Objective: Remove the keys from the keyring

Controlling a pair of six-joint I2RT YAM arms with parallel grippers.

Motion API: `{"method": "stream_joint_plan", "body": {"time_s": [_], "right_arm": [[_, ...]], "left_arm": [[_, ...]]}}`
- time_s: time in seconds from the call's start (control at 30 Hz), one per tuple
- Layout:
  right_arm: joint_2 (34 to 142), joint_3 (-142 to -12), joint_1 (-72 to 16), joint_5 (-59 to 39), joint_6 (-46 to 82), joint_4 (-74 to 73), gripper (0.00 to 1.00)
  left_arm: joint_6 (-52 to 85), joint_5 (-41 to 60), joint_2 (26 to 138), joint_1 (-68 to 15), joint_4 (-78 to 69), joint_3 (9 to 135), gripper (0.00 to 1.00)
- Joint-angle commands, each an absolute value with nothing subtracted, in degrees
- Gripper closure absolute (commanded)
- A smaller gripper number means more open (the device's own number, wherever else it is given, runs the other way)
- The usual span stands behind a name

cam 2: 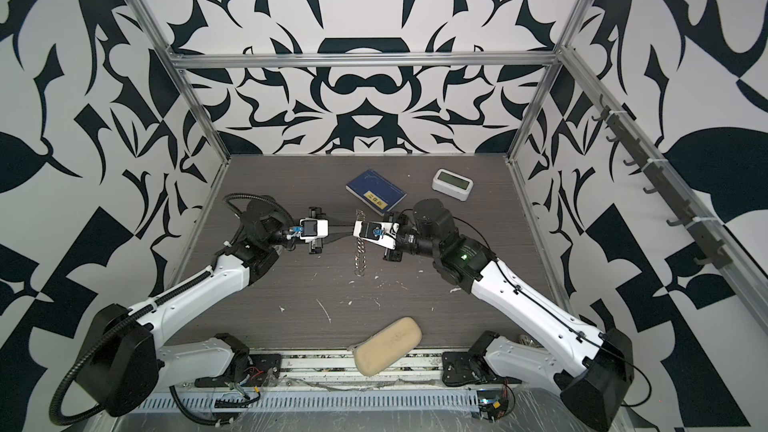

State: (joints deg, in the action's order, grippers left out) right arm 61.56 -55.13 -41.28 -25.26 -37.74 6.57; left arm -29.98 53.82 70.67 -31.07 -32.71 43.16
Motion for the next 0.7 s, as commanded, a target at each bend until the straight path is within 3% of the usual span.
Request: {"method": "stream_joint_plan", "body": {"time_s": [0.0, 0.17, 0.67], "right_arm": [[60.2, -58.1, -41.4, -25.7, -37.8, 3.5, 1.00], [60.5, -58.4, -41.4, -25.9, -37.9, 4.0, 1.00], [61.1, -58.9, -41.4, -26.2, -38.3, 5.3, 1.00]], "left_arm": [[-32.5, 53.8, 69.9, -30.8, -27.8, 45.2, 0.79], [-32.8, 52.7, 69.6, -30.8, -28.4, 44.7, 0.87], [-30.4, 53.2, 69.8, -30.8, -32.1, 44.6, 0.85]]}}
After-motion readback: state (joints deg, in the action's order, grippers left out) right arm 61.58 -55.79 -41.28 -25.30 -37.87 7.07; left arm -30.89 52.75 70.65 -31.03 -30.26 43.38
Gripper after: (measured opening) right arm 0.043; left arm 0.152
